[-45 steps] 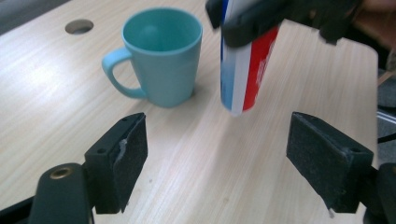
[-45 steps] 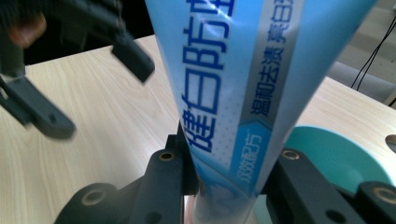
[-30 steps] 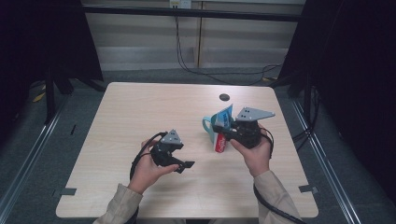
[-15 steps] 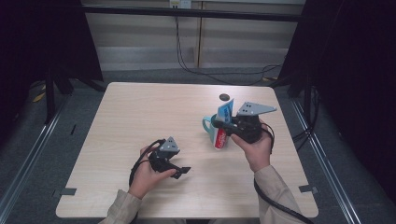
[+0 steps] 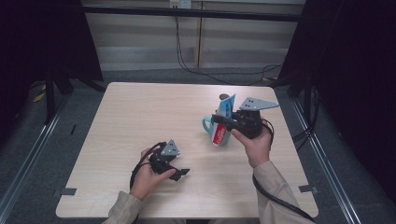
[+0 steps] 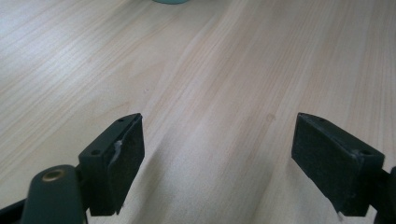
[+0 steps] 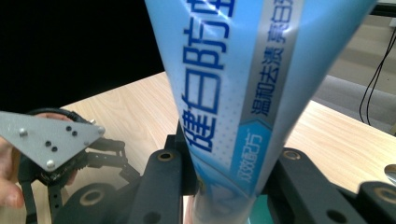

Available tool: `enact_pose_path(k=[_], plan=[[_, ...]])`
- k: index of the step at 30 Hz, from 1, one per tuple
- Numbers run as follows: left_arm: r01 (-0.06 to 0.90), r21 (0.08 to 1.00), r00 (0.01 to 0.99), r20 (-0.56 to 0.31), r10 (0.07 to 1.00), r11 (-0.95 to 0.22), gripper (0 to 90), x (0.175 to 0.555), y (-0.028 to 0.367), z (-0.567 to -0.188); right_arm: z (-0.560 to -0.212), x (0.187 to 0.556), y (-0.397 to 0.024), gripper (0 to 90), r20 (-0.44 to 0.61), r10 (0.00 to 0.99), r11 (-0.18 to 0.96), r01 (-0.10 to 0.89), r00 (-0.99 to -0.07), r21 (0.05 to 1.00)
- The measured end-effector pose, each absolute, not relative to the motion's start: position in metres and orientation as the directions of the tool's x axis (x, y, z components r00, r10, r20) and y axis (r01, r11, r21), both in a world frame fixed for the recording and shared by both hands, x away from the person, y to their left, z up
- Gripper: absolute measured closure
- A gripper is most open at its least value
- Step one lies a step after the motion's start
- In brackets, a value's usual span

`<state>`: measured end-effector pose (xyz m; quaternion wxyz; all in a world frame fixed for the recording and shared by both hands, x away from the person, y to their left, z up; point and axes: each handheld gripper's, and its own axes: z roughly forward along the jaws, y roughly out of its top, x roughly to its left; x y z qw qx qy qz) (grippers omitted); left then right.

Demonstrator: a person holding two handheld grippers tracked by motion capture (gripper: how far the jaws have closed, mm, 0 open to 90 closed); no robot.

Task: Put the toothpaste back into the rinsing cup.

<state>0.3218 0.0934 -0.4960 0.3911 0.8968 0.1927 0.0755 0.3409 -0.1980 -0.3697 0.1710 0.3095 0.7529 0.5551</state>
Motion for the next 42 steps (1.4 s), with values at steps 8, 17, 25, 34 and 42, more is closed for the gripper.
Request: enact_pose_path(k=[8,17,25,34,42], plan=[[0.281,0.728,0.915,-0.007,0.404,-0.625,17.7,0.321,0.095,-0.501,-0.362,0.345,-0.197,72.7,0.079,0.655,0.199,0.272,-0.752,0.942],[0.292,0.735,0.912,-0.020,0.410,-0.612,17.1,0.320,0.095,-0.510,-0.356,0.350,-0.197,72.6,0.089,0.652,0.183,0.270,-0.753,0.945],[0.304,0.737,0.909,-0.033,0.416,-0.604,15.7,0.320,0.095,-0.510,-0.350,0.356,-0.198,72.5,0.093,0.658,0.172,0.270,-0.747,0.947],[0.304,0.737,0.909,-0.036,0.414,-0.604,15.5,0.320,0.095,-0.511,-0.344,0.361,-0.200,72.5,0.088,0.673,0.169,0.269,-0.734,0.948],[0.304,0.737,0.909,-0.034,0.416,-0.604,15.4,0.320,0.095,-0.511,-0.340,0.362,-0.202,72.5,0.082,0.681,0.161,0.258,-0.728,0.953]])
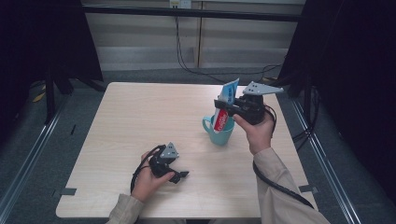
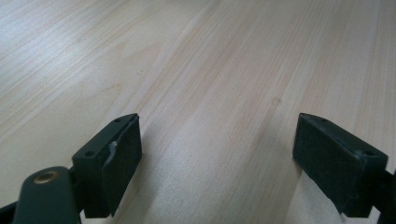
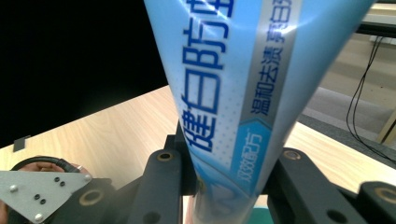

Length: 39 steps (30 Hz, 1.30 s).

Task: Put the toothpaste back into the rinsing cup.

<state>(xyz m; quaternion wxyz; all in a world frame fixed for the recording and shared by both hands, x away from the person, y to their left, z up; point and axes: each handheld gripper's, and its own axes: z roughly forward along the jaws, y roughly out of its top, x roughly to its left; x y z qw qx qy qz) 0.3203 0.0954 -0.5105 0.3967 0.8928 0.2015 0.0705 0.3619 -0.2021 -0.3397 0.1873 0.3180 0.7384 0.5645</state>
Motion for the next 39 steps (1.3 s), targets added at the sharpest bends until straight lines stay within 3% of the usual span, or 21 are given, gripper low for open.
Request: enact_pose_path(k=[24,39], plan=[[0.305,0.737,0.909,-0.035,0.416,-0.603,15.4,0.320,0.095,-0.511,-0.335,0.376,-0.212,72.5,0.068,0.724,0.161,0.265,-0.686,0.951],[0.304,0.737,0.908,-0.033,0.417,-0.604,15.4,0.320,0.095,-0.511,-0.360,0.386,-0.216,72.3,0.066,0.756,0.162,0.283,-0.652,0.945]])
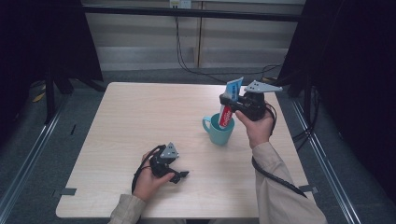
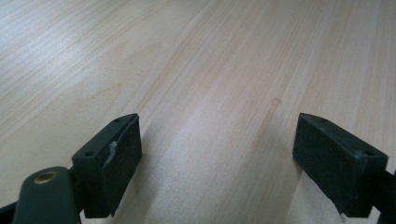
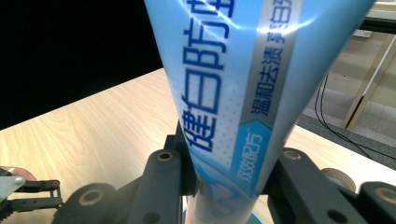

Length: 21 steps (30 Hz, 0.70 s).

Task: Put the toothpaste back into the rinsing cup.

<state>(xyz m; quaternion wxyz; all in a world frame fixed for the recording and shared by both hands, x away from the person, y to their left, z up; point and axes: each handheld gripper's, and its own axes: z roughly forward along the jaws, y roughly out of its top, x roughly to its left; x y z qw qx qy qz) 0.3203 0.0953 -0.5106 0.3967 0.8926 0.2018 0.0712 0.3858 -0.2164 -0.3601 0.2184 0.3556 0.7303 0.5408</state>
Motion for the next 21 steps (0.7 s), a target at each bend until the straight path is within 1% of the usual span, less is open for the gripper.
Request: enact_pose_path(k=[21], plan=[[0.304,0.735,0.909,-0.035,0.414,-0.606,15.4,0.320,0.095,-0.511,-0.391,0.393,-0.219,72.0,0.069,0.782,0.167,0.314,-0.620,0.935]])
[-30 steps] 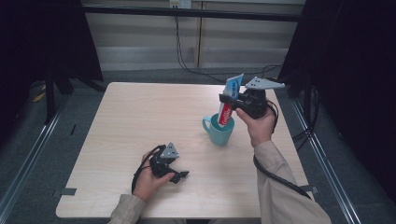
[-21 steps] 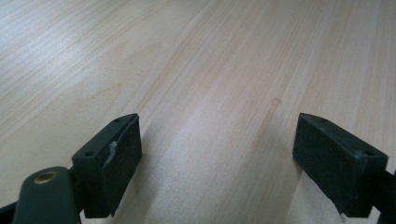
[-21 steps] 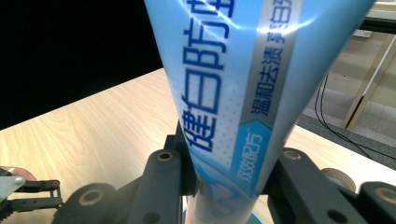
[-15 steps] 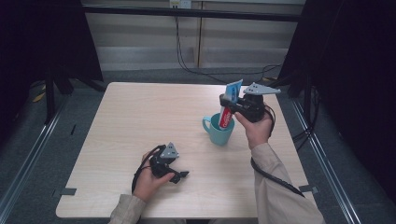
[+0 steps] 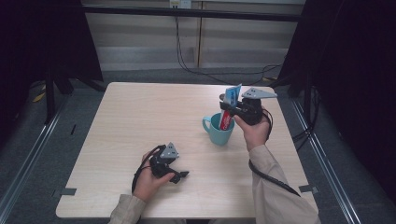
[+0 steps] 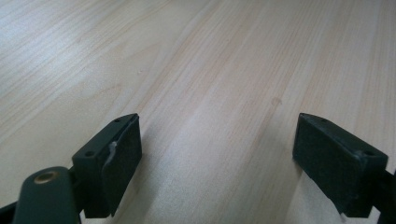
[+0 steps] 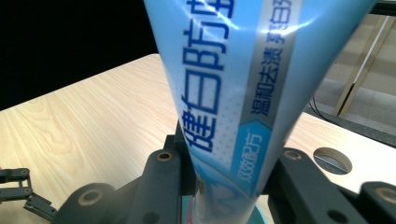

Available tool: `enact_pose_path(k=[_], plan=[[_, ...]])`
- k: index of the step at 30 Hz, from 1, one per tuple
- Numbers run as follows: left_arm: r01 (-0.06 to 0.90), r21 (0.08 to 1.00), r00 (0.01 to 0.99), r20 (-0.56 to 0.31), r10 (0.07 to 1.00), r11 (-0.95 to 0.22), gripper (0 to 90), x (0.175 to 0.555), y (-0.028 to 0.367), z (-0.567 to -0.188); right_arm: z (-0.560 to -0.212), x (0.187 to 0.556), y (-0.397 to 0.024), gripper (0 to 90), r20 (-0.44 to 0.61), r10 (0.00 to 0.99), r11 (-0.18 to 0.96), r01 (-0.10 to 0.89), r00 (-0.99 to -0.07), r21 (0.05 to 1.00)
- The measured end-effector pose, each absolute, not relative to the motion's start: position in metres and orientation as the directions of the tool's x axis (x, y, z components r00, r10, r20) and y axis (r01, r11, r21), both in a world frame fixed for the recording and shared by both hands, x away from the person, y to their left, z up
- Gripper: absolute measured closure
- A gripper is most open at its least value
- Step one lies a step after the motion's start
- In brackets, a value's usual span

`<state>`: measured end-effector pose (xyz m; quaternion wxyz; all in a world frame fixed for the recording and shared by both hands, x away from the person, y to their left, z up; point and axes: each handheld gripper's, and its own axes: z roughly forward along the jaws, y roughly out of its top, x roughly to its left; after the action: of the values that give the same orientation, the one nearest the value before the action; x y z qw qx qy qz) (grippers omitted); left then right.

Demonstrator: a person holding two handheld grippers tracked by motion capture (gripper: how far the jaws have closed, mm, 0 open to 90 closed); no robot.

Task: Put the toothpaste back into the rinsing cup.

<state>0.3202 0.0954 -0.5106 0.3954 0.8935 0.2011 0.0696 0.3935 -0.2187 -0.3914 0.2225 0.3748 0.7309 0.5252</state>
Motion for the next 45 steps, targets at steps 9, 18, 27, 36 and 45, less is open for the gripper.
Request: enact_pose_path(k=[9,18,27,36,45], plan=[[0.302,0.732,0.911,-0.033,0.412,-0.610,15.5,0.320,0.096,-0.510,-0.401,0.395,-0.220,71.8,0.063,0.786,0.175,0.320,-0.615,0.931],[0.302,0.731,0.911,-0.032,0.411,-0.612,15.5,0.320,0.096,-0.510,-0.412,0.394,-0.221,71.7,0.055,0.790,0.187,0.326,-0.610,0.927],[0.305,0.734,0.909,-0.034,0.415,-0.607,15.7,0.320,0.095,-0.510,-0.421,0.394,-0.221,71.5,0.056,0.794,0.191,0.336,-0.606,0.922],[0.304,0.734,0.909,-0.033,0.415,-0.608,15.8,0.320,0.095,-0.510,-0.429,0.394,-0.221,71.1,0.058,0.798,0.194,0.348,-0.600,0.917],[0.304,0.733,0.909,-0.032,0.416,-0.608,15.9,0.320,0.095,-0.510,-0.429,0.395,-0.221,70.6,0.054,0.798,0.200,0.348,-0.600,0.916]])
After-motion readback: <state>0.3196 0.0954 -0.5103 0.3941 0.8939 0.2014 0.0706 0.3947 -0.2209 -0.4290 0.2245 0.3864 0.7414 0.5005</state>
